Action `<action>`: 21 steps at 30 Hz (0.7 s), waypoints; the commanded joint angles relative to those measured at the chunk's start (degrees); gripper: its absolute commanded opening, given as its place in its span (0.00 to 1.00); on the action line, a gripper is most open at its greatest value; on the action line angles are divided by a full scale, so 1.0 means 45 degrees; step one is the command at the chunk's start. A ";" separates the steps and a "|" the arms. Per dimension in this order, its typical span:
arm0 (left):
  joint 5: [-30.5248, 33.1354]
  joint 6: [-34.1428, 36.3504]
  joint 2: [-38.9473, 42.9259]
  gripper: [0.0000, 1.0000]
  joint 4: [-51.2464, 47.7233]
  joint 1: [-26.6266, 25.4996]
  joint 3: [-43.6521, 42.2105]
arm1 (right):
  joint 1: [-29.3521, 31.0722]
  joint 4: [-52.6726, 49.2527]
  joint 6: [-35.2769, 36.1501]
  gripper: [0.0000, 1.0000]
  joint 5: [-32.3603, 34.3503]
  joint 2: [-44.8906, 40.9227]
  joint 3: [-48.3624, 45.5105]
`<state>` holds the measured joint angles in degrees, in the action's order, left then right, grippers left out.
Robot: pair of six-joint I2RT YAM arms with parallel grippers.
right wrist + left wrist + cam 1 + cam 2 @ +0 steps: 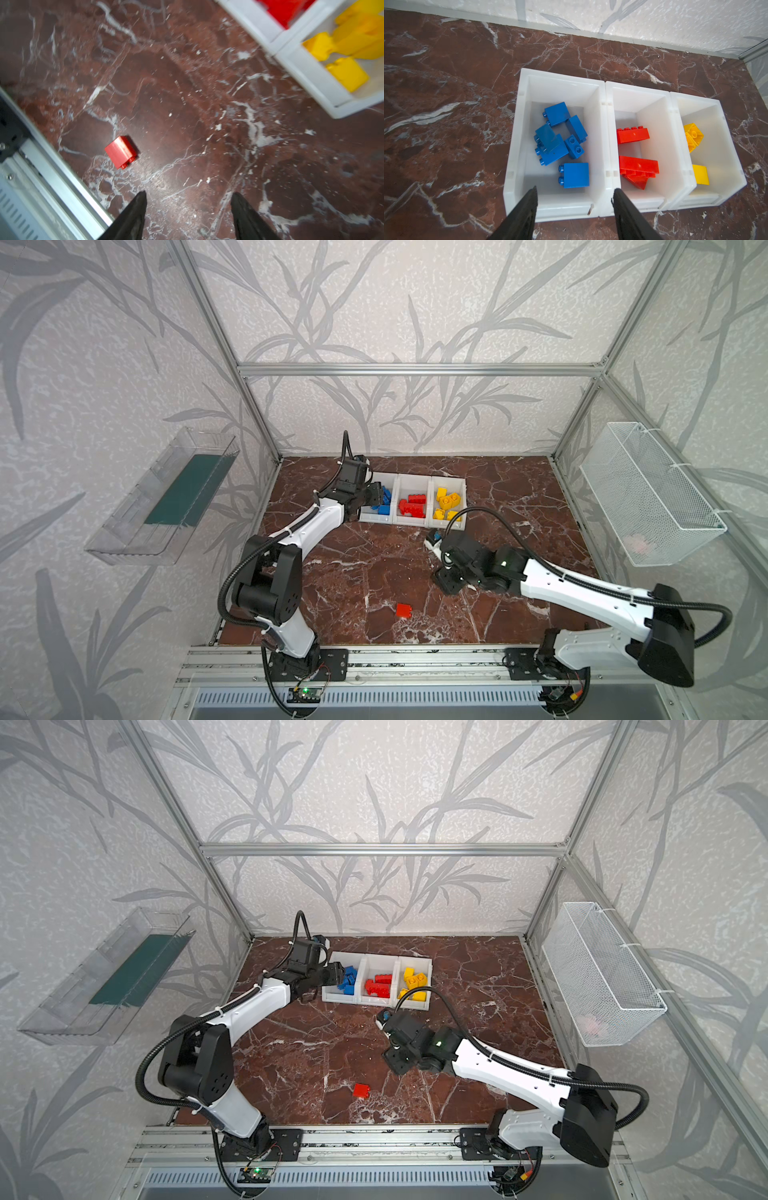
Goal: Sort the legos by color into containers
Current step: 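Reach the right gripper to the red brick and grasp it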
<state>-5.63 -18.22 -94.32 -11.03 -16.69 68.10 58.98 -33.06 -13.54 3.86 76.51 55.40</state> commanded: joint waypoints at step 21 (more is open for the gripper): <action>0.0348 -0.1775 0.5338 0.61 -0.0030 0.0113 -0.5116 | 0.2769 0.1173 0.2189 0.64 -0.0330 0.6123 0.2162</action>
<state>-4.64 -24.40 -72.23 -11.11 -16.43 46.28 71.05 -28.64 -4.89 2.48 103.28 63.29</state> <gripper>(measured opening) 0.614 0.643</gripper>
